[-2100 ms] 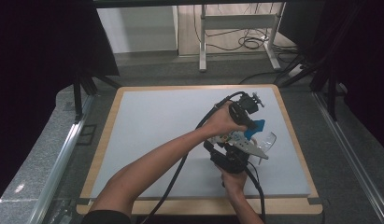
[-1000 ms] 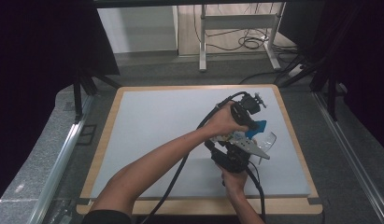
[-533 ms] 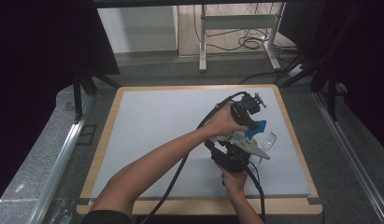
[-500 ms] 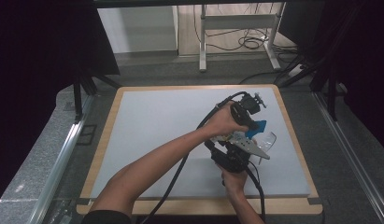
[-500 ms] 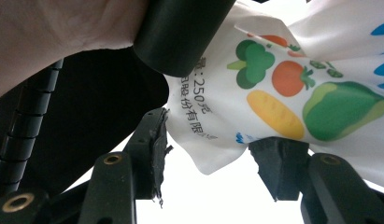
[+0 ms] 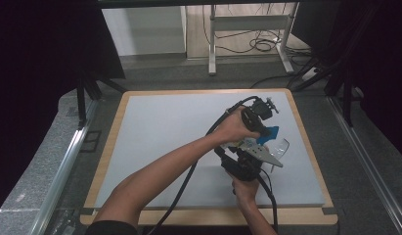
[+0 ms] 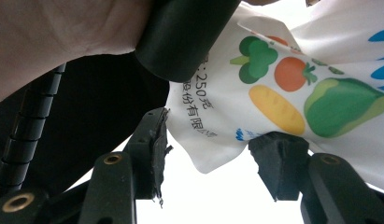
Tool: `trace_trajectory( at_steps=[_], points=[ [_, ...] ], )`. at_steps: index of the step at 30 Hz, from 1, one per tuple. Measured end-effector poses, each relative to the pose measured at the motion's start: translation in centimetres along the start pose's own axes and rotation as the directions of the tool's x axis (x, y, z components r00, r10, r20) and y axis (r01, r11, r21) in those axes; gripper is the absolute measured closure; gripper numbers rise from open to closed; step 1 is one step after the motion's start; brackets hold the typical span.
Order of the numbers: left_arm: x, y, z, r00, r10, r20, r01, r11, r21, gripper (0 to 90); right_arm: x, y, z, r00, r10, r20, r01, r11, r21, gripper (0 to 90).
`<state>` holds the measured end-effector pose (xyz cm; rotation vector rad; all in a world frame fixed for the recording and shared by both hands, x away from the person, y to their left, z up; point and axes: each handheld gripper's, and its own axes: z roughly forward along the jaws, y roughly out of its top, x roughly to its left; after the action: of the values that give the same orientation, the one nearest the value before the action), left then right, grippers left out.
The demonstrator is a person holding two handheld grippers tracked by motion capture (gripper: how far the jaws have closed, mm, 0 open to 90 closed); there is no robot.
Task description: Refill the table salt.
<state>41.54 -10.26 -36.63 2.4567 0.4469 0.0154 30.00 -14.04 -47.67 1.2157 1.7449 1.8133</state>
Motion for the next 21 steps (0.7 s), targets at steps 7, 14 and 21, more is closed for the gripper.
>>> trace_trajectory(
  at_steps=[7, 14, 21],
  points=[
    [-0.11, 0.06, -0.20, 1.0000, 0.001, -0.002, -0.001, 1.0000, 0.000, 90.0, 0.14, 0.16, -0.07, 1.0000, -0.001, -0.001, 0.001, 1.000, -0.006, 48.1],
    [-0.08, 0.03, -0.22, 1.0000, 0.001, -0.004, -0.001, 1.0000, 0.002, 90.0, 0.23, 0.14, 0.00, 1.0000, 0.001, -0.001, -0.001, 1.000, -0.012, 48.0],
    [0.00, -0.01, -0.18, 1.0000, -0.001, -0.003, 0.001, 1.0000, 0.006, 90.0, 0.24, 0.09, 0.12, 1.0000, -0.001, 0.000, 0.001, 1.000, -0.018, 48.0]
  ],
)
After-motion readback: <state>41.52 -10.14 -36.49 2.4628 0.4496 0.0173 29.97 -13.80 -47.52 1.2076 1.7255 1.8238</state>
